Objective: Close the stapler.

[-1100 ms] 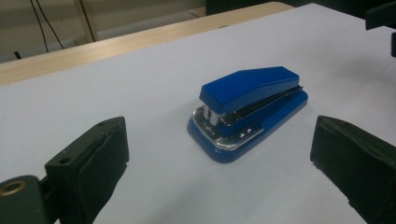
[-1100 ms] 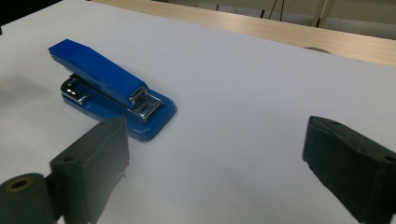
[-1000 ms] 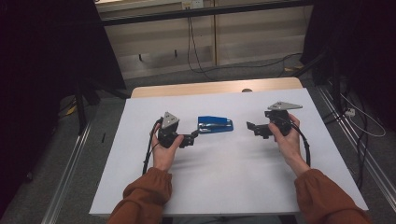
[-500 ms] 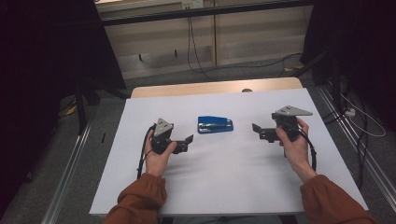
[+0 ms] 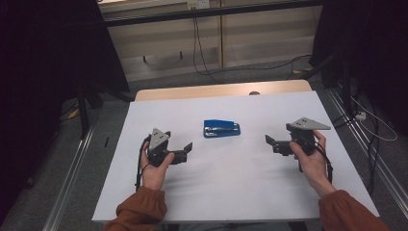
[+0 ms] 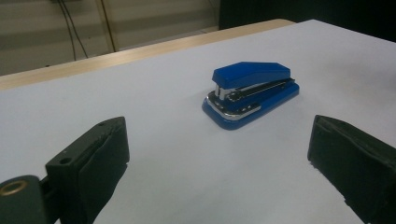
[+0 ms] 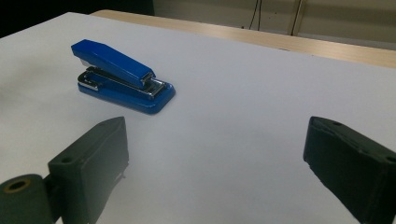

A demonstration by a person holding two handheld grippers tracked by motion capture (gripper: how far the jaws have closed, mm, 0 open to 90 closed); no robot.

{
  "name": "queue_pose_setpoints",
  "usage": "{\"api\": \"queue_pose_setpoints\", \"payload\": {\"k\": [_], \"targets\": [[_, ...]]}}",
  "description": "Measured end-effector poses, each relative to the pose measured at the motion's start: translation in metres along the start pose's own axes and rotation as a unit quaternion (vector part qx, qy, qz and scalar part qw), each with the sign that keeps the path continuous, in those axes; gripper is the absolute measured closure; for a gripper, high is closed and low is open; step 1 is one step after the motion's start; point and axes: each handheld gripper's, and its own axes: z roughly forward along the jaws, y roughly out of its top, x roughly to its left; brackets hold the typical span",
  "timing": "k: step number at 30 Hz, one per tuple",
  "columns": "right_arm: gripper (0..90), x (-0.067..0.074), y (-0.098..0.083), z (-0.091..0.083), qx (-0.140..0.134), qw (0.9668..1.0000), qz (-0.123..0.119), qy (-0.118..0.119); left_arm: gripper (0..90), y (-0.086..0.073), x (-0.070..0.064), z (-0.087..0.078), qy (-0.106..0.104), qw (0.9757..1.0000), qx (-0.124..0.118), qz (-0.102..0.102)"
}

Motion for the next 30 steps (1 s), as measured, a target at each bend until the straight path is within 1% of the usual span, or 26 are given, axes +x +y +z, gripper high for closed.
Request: {"api": "queue_pose_setpoints", "payload": {"k": [1,2,3,4,5,6,8,10,11,12,13,14,15,17,18,21,26,27,30], "targets": [[6.5,0.001,-0.002,-0.002,-0.001,1.0000,-0.002,-0.004,5.3,-0.001,0.000,-0.002,0.003,1.0000,0.002,0.004],[6.7,0.001,-0.003,-0.003,-0.001,0.9999,-0.003,-0.010,5.3,-0.003,0.000,-0.003,0.005,1.0000,0.001,0.004],[7.0,0.001,-0.004,-0.004,-0.002,0.9999,-0.006,-0.012,5.3,-0.004,-0.001,-0.005,0.007,1.0000,0.000,0.006],[7.0,0.002,-0.005,-0.006,-0.002,0.9999,-0.004,-0.013,5.3,-0.004,-0.001,-0.007,0.007,1.0000,-0.001,0.006],[6.9,0.002,-0.006,-0.007,-0.004,0.9999,-0.005,-0.014,5.3,-0.005,-0.001,-0.009,0.004,1.0000,-0.002,0.007],[7.0,0.002,-0.006,-0.009,-0.006,0.9999,-0.003,-0.014,5.3,-0.006,-0.002,-0.010,0.002,1.0000,-0.005,0.003],[6.9,0.003,-0.008,-0.012,-0.009,0.9999,-0.002,-0.014,5.3,-0.006,-0.001,-0.015,0.000,1.0000,-0.004,0.001],[7.0,0.003,-0.011,-0.015,-0.011,0.9999,0.000,-0.013,5.3,-0.005,-0.002,-0.021,0.010,0.9999,-0.010,0.008],[7.0,0.004,-0.012,-0.017,-0.011,0.9999,0.002,-0.013,5.3,-0.005,-0.001,-0.024,0.007,0.9999,-0.012,0.007],[6.9,0.004,-0.013,-0.019,-0.012,0.9998,0.001,-0.015,5.3,-0.006,-0.001,-0.028,0.009,0.9998,-0.015,0.001],[6.9,0.004,-0.015,-0.021,-0.013,0.9998,0.002,-0.013,5.2,-0.007,-0.001,-0.031,0.013,0.9997,-0.019,0.000],[6.9,0.004,-0.016,-0.023,-0.014,0.9998,0.003,-0.013,5.3,-0.008,-0.001,-0.033,0.021,0.9996,-0.018,0.002],[7.0,0.004,-0.017,-0.024,-0.014,0.9998,0.002,-0.014,5.2,-0.008,-0.001,-0.036,0.022,0.9996,-0.017,0.009],[7.0,0.005,-0.019,-0.028,-0.012,0.9998,0.003,-0.014,5.2,-0.011,-0.001,-0.040,0.026,0.9995,-0.014,0.012],[7.0,0.005,-0.020,-0.030,-0.011,0.9998,0.003,-0.015,5.2,-0.012,-0.001,-0.041,0.027,0.9994,-0.017,0.007],[7.0,0.005,-0.022,-0.035,-0.013,0.9997,0.006,-0.019,5.2,-0.013,-0.001,-0.047,0.027,0.9995,-0.017,0.006],[6.9,0.004,-0.027,-0.044,-0.021,0.9995,0.013,-0.020,5.2,-0.017,-0.004,-0.056,0.026,0.9995,-0.017,-0.004],[7.0,0.004,-0.028,-0.046,-0.022,0.9995,0.015,-0.020,5.1,-0.018,-0.004,-0.057,0.024,0.9996,-0.016,-0.004],[7.0,0.005,-0.031,-0.052,-0.025,0.9994,0.011,-0.023,5.1,-0.022,-0.005,-0.062,0.027,0.9995,-0.014,0.000]]}}
